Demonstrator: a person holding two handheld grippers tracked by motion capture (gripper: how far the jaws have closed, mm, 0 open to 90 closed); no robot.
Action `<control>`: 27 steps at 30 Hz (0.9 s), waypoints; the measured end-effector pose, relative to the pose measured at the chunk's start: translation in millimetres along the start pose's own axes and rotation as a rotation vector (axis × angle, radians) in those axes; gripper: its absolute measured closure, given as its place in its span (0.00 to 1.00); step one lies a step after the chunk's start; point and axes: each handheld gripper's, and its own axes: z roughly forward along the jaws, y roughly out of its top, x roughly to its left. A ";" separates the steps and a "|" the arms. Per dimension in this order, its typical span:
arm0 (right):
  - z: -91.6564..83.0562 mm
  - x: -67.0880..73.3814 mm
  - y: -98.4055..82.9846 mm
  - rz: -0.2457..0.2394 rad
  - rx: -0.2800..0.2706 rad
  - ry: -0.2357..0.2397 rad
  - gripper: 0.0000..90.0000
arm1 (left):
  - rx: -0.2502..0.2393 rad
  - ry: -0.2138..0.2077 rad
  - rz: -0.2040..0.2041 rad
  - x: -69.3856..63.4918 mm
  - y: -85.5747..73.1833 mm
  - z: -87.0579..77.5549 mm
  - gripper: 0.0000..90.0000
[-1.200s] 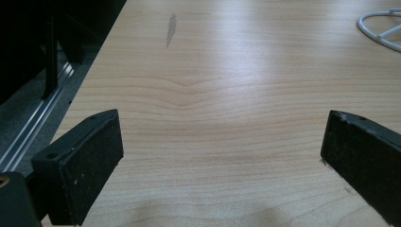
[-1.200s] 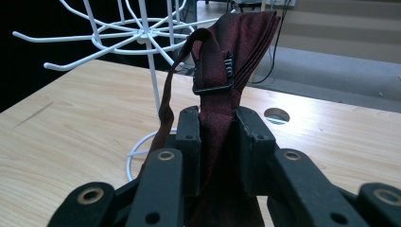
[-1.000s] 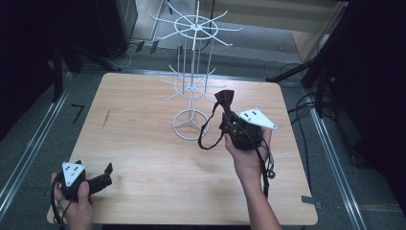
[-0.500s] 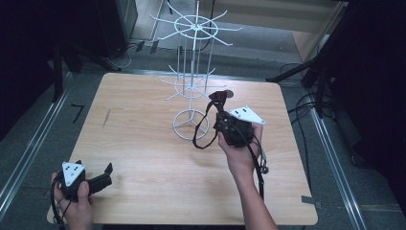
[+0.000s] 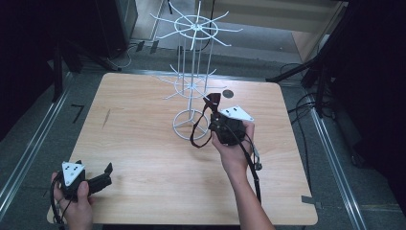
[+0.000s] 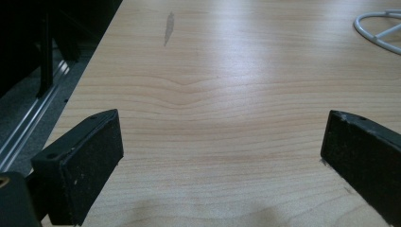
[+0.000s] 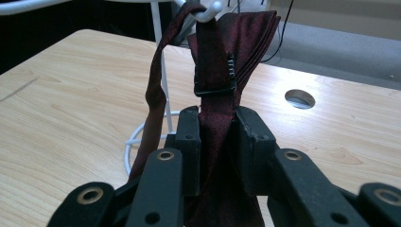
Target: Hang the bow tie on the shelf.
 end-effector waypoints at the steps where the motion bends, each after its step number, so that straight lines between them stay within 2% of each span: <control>1: 1.6 0.9 -0.3 -0.001 0.000 0.001 0.82 | 0.001 -0.001 0.002 -0.1 0.0 -0.1 0.00; 19: 34.2 13.3 -9.1 0.008 0.037 0.012 0.81 | -0.001 -0.010 -0.010 0.4 0.2 0.4 0.00; 21: 35.9 13.7 -10.4 0.014 0.029 0.019 0.77 | 0.002 -0.010 -0.013 0.8 0.3 0.2 0.00; 27: 36.0 11.4 -12.9 0.038 0.013 0.032 0.54 | 0.003 -0.011 -0.011 0.9 0.3 0.2 0.00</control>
